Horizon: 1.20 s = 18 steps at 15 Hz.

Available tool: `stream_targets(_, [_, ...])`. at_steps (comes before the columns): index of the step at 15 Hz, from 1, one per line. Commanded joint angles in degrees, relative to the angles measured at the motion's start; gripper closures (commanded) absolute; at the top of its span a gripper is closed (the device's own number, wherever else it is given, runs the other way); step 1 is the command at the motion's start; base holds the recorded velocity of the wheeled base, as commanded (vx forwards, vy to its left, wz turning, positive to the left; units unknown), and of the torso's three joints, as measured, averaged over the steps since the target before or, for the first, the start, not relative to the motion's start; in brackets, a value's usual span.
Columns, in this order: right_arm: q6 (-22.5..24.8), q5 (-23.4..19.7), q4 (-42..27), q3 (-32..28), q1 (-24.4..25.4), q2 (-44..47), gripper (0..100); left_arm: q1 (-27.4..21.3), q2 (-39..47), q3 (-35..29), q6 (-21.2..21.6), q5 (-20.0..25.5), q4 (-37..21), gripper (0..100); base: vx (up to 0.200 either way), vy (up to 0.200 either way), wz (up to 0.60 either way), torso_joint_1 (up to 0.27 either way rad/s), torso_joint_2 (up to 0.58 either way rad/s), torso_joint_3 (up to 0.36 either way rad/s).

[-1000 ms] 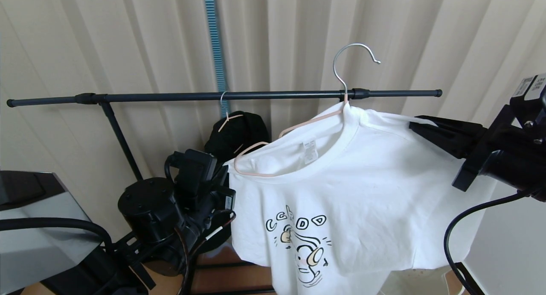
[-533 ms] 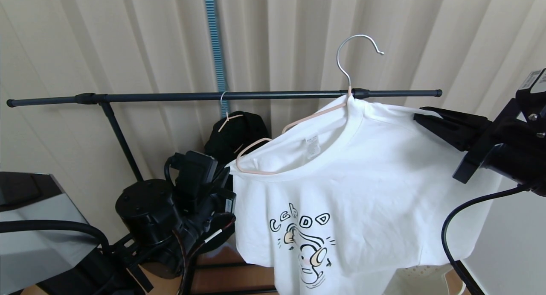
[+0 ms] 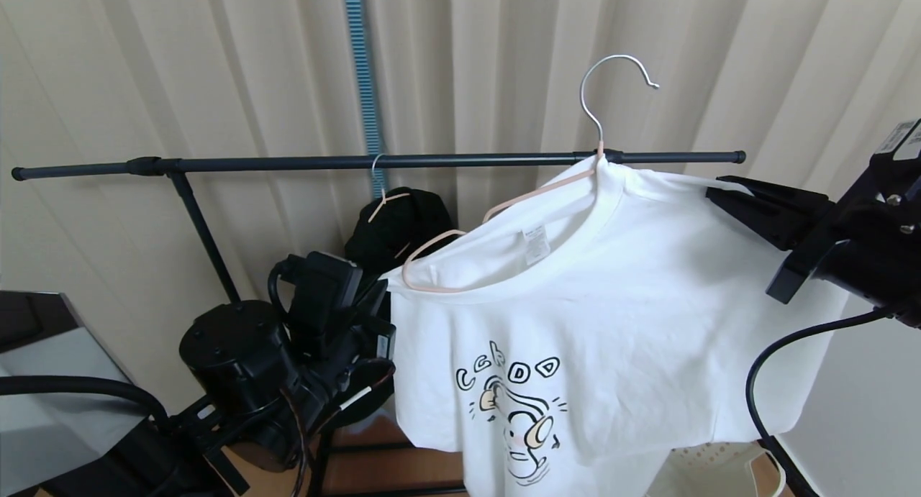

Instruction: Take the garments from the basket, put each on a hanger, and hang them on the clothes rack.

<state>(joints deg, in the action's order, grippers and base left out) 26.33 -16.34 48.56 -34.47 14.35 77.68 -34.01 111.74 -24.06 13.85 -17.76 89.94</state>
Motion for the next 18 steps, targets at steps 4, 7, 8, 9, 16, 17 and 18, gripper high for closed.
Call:
stream_targets(4, [2.06, -0.01, 0.22, 1.08, -0.64, 0.72, 100, 0.88, -2.14, -0.11, -0.05, 1.06, 0.06, 100, 0.000, 0.000, 0.00, 0.000, 0.00, 0.000])
stream_targets(7, [4.87, -0.36, 1.28, 2.92, -0.64, 0.81, 100, 1.58, -3.55, -2.04, -0.05, 1.68, -1.26, 100, 0.000, 0.000, 0.00, 0.000, 0.00, 0.000])
stream_targets(8, [5.22, -0.36, 1.28, 3.10, -0.64, 0.81, 100, 1.67, -3.72, -2.30, -0.05, 1.77, -1.96, 100, 0.000, 0.000, 0.00, 0.000, 0.00, 0.000])
stream_targets(9, [5.40, -0.45, 1.28, 3.27, -0.64, 0.81, 100, 1.67, -4.25, -2.65, -0.05, 1.77, -2.40, 100, 0.000, 0.000, 0.00, 0.000, 0.00, 0.000])
stream_targets(16, [5.57, -0.98, 1.28, 4.15, -0.64, 0.54, 100, 4.30, -4.95, -4.15, -0.14, 1.85, -6.27, 100, 0.000, 0.000, 0.00, 0.000, 0.00, 0.000])
stream_targets(17, [5.57, -0.98, 1.28, 4.24, -0.55, 0.54, 100, 4.48, -4.86, -4.24, -0.23, 1.85, -6.36, 100, 0.000, 0.000, 0.00, 0.000, 0.00, 0.000])
stream_targets(18, [7.95, -0.98, 1.28, 4.77, -0.55, 0.90, 100, 4.48, -4.95, -5.03, -0.31, 1.85, -7.32, 100, 0.000, 0.000, 0.00, 0.000, 0.00, 0.000])
